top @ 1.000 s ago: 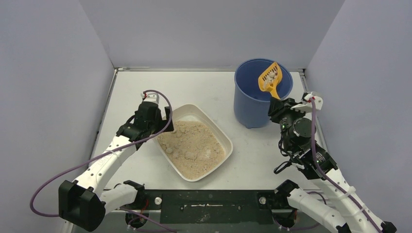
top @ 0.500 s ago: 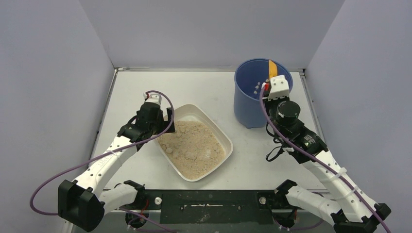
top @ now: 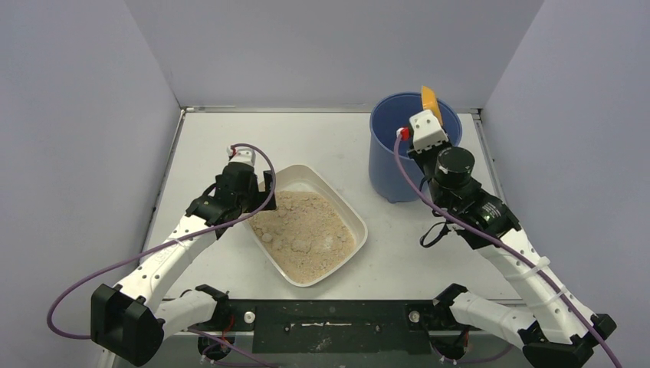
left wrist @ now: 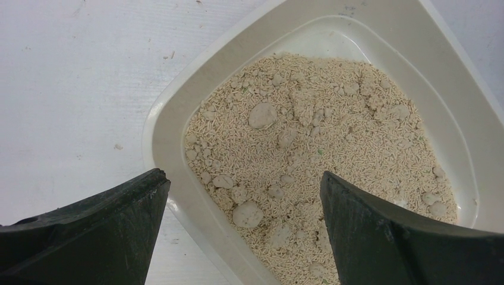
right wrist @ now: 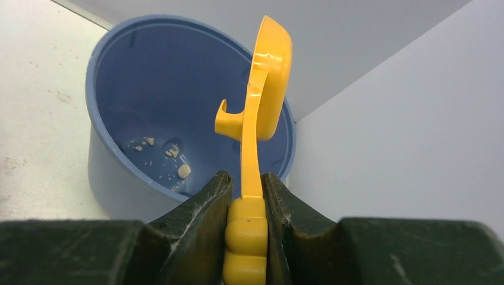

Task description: Clean the litter box

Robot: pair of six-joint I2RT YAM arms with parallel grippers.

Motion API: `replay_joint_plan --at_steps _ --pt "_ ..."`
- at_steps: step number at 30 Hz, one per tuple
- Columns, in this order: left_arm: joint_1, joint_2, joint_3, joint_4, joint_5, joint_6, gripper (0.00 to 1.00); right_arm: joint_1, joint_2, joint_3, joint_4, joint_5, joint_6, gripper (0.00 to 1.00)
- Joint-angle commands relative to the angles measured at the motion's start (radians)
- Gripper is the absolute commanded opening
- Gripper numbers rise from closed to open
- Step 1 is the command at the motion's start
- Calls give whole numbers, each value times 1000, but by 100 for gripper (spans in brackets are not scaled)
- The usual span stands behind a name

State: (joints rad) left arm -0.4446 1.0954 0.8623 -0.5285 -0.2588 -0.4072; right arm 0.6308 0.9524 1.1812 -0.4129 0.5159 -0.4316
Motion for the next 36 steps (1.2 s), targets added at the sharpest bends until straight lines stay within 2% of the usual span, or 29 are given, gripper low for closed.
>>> replay_joint_plan --at_steps 1,12,16,19,36 --pt "-5 -24 22 1 -33 3 97 17 9 119 -19 -70 42 0" --pt "0 -14 18 -11 -87 -19 97 20 22 291 -48 -488 411 0" --pt "20 7 20 -19 -131 -42 97 21 32 299 -71 -624 530 0" --pt "60 29 21 -7 -109 -44 97 20 41 290 -101 -692 622 0" --pt "170 262 108 -5 -34 -45 94 19 93 116 -332 -796 885 0"
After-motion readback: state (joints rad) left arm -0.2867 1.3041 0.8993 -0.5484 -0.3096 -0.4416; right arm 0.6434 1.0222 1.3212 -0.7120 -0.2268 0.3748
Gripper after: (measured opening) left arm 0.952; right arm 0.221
